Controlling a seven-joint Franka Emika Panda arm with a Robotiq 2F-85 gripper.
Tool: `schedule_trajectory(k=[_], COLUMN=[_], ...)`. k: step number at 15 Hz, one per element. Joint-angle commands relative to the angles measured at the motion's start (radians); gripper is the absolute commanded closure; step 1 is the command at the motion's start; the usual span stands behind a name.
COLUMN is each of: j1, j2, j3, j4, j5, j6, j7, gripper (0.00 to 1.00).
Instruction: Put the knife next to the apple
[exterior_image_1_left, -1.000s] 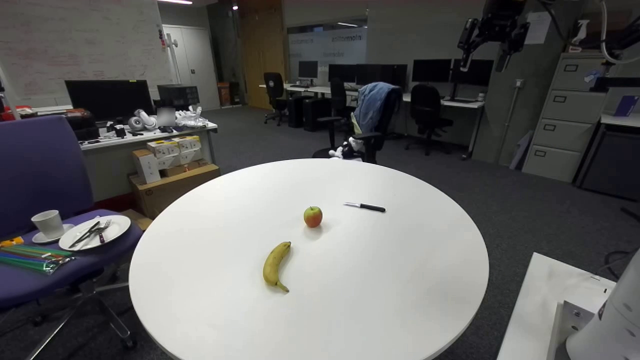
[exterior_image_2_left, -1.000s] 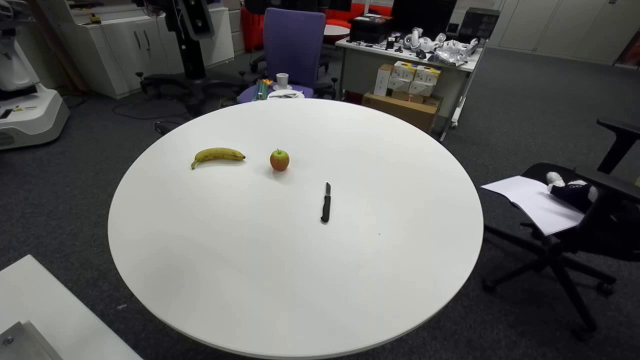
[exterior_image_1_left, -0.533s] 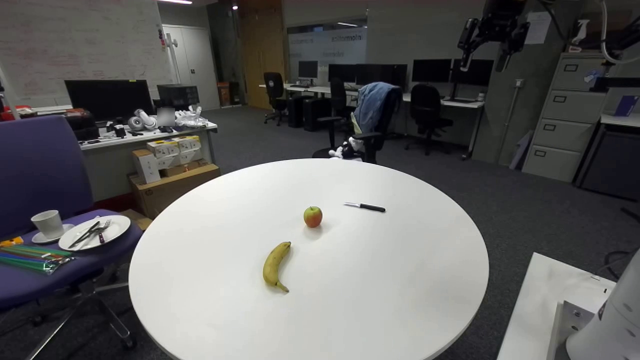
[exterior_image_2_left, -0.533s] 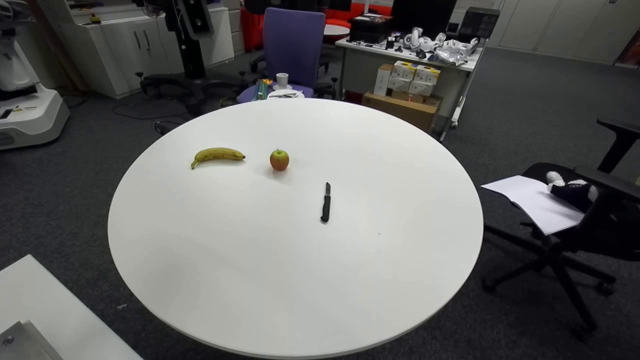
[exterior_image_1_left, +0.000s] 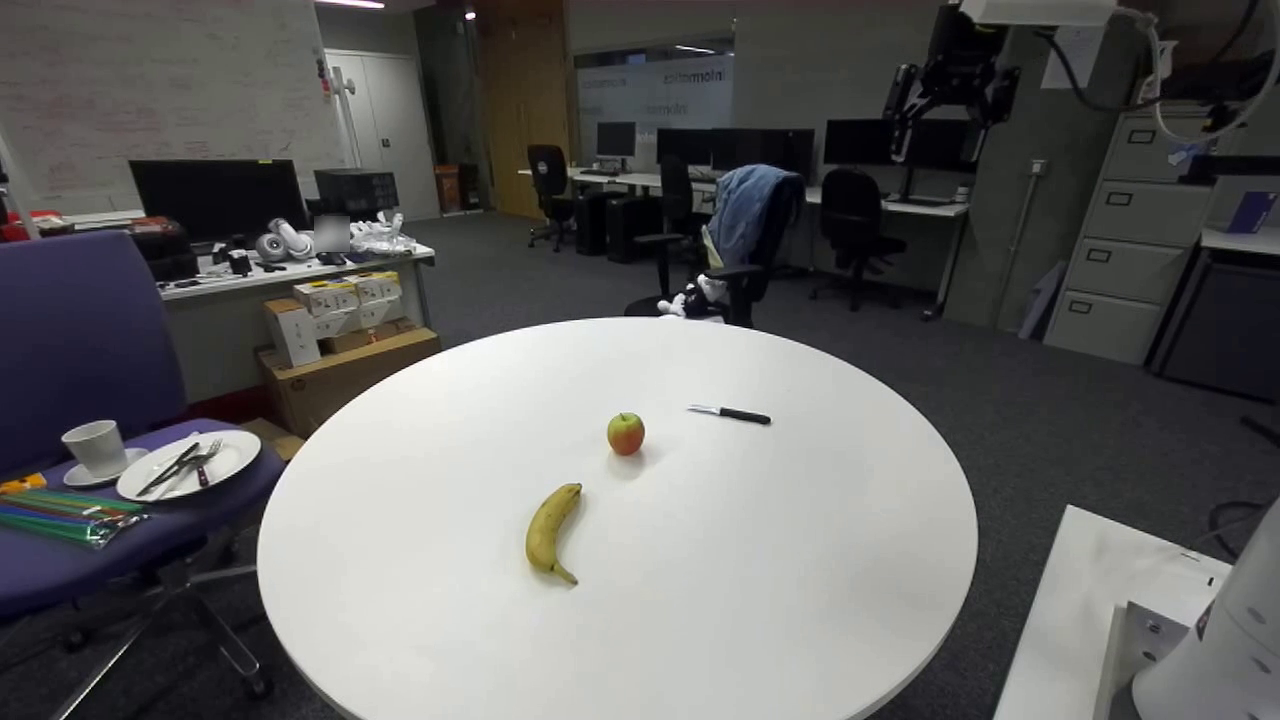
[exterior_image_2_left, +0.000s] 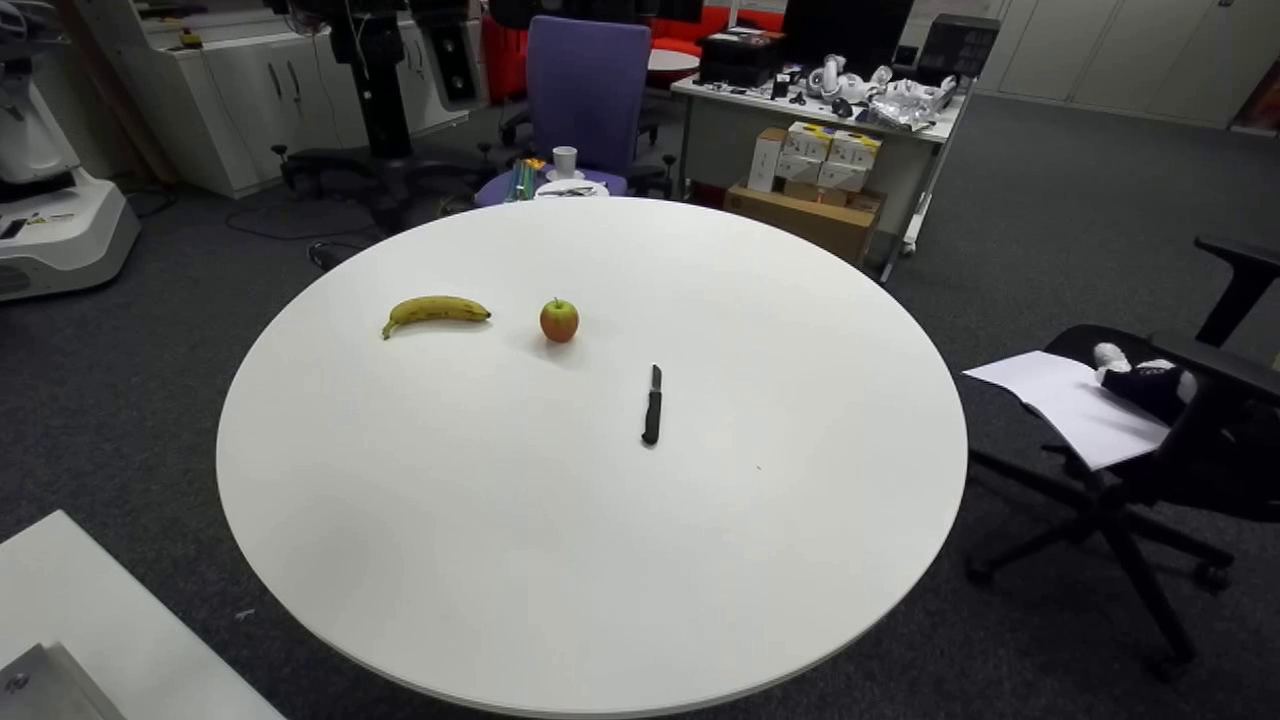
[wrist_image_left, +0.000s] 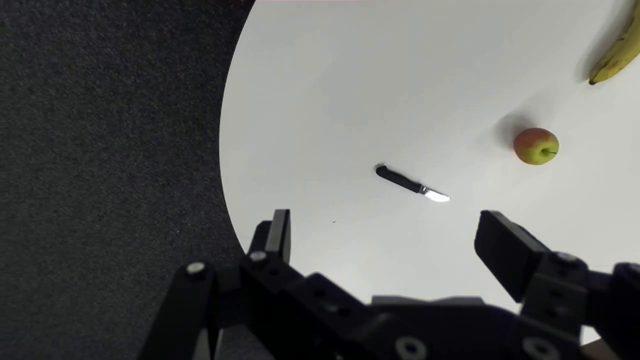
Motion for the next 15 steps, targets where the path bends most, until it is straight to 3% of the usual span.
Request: schedule_trajectory(k=[1, 4, 9, 14, 15], j1=[0.023, 0.043, 0.074, 0.071, 0.079], j2=[0.166, 0.27, 0.389, 0.429, 0.415], j3=[0.0, -0.007, -0.045, -0.074, -0.067], j4=[0.133, 0.201, 0.292, 0.305, 0.272], j5=[-0.024, -0.044, -0.016, 0.037, 0.012], j6=[0.027, 0.066, 0.018, -0.027, 0.016], j7=[0.052, 0.052, -0.2, -0.488, -0.394], gripper=[0.0, 0.0, 0.0, 0.0, 0.0])
